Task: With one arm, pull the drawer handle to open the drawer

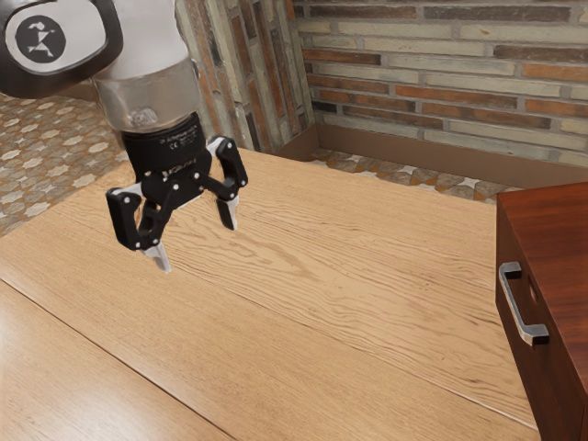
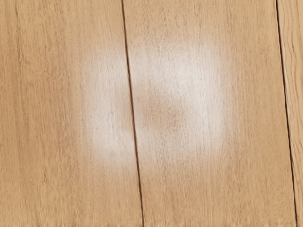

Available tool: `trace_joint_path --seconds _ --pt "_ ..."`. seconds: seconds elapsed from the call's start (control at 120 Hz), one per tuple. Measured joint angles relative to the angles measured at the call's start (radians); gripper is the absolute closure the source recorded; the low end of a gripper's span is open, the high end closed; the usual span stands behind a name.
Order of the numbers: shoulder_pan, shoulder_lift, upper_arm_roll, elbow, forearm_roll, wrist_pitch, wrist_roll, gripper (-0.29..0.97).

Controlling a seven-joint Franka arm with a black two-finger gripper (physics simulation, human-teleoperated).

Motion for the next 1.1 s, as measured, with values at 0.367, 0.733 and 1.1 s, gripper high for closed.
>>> trace_joint_path --seconds 0.367,0.733,1.1 --pt "-0.279 0.025 0.078 -0.129 -0.036 0.152 -0.017 0.0" --pt "-0.369 0.028 0.114 -0.262 -0.049 0.468 0.024 0.0" --pt "-0.33 0.087 0.092 -0.247 -0.06 0.591 0.087 0.0"
